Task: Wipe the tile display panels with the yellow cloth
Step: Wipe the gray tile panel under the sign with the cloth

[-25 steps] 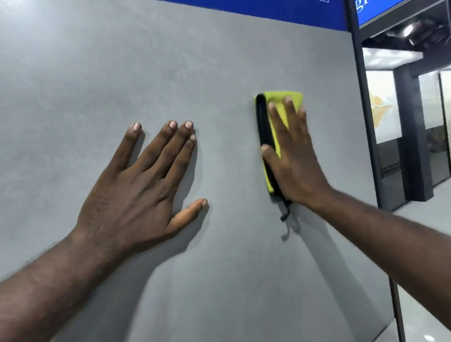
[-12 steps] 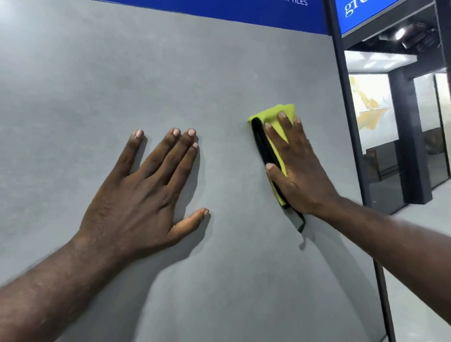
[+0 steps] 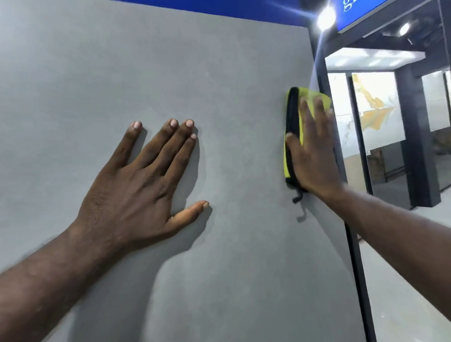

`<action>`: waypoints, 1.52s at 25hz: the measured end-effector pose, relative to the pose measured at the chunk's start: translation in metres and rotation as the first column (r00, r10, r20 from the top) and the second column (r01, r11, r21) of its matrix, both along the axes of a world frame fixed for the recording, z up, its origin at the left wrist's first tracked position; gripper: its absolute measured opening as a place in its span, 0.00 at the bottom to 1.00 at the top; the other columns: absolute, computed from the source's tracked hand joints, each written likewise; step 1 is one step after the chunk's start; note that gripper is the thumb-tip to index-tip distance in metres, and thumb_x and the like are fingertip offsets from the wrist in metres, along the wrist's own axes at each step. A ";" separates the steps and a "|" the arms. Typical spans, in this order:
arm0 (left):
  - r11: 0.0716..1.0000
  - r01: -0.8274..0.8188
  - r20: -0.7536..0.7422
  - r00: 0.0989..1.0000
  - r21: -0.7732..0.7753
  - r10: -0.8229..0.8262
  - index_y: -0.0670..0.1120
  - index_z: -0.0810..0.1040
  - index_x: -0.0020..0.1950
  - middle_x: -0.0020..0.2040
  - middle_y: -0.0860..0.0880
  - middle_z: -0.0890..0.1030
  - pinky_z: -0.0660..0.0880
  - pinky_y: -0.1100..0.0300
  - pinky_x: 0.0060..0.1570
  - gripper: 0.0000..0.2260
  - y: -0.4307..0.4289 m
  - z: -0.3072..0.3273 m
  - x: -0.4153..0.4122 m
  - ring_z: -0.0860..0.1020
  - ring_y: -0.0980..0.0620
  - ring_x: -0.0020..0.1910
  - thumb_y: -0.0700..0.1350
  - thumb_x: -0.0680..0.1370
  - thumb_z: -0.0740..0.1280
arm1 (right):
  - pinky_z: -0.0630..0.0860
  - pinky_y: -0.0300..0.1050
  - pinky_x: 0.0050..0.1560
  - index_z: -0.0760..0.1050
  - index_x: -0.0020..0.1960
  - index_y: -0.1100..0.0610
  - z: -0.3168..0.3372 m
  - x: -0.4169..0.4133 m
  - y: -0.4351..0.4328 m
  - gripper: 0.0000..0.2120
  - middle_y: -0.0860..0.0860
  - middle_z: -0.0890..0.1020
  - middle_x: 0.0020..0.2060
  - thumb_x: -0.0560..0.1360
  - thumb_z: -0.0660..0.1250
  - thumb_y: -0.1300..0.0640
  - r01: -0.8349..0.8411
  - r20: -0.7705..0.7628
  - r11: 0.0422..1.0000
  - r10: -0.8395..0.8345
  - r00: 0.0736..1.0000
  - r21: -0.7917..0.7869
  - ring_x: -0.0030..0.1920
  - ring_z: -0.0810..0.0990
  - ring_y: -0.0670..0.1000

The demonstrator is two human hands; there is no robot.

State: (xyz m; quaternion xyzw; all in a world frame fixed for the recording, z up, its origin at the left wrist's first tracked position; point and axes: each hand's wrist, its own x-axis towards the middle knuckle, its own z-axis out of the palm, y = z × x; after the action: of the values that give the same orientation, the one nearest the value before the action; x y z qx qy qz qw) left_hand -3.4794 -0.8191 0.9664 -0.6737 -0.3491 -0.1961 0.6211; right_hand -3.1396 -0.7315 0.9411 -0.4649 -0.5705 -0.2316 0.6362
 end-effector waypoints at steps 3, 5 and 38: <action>1.000 0.005 -0.016 1.000 -0.003 -0.005 0.41 0.53 0.89 0.89 0.44 0.52 0.53 0.35 0.84 0.44 0.011 0.001 0.029 0.53 0.44 0.88 0.71 0.84 0.53 | 0.48 0.63 0.84 0.50 0.87 0.52 -0.015 -0.003 -0.003 0.33 0.54 0.46 0.87 0.85 0.56 0.47 0.035 0.120 0.999 -0.039 0.992 0.033 0.85 0.38 0.57; 1.000 0.003 -0.026 1.000 -0.010 -0.003 0.41 0.53 0.89 0.89 0.44 0.52 0.53 0.35 0.84 0.44 0.020 -0.005 0.049 0.53 0.44 0.88 0.71 0.84 0.52 | 0.49 0.65 0.83 0.49 0.87 0.47 -0.044 -0.009 -0.012 0.34 0.49 0.45 0.87 0.85 0.58 0.47 -0.035 0.421 0.999 0.018 0.907 0.034 0.85 0.36 0.54; 0.998 0.056 0.073 0.996 -0.006 -0.055 0.37 0.52 0.88 0.89 0.40 0.51 0.52 0.38 0.85 0.43 0.027 -0.033 0.066 0.51 0.43 0.88 0.67 0.85 0.53 | 0.49 0.64 0.84 0.54 0.87 0.53 -0.096 0.023 0.009 0.29 0.54 0.48 0.87 0.87 0.55 0.48 -0.020 -0.182 0.999 0.025 0.983 0.026 0.86 0.44 0.58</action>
State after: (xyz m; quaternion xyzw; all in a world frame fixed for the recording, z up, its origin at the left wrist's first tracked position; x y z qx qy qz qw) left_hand -3.4137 -0.7924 0.9335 -0.6780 -0.3534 -0.2365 0.5996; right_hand -3.1167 -0.7226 0.8453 -0.4701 -0.5122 -0.1876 0.6939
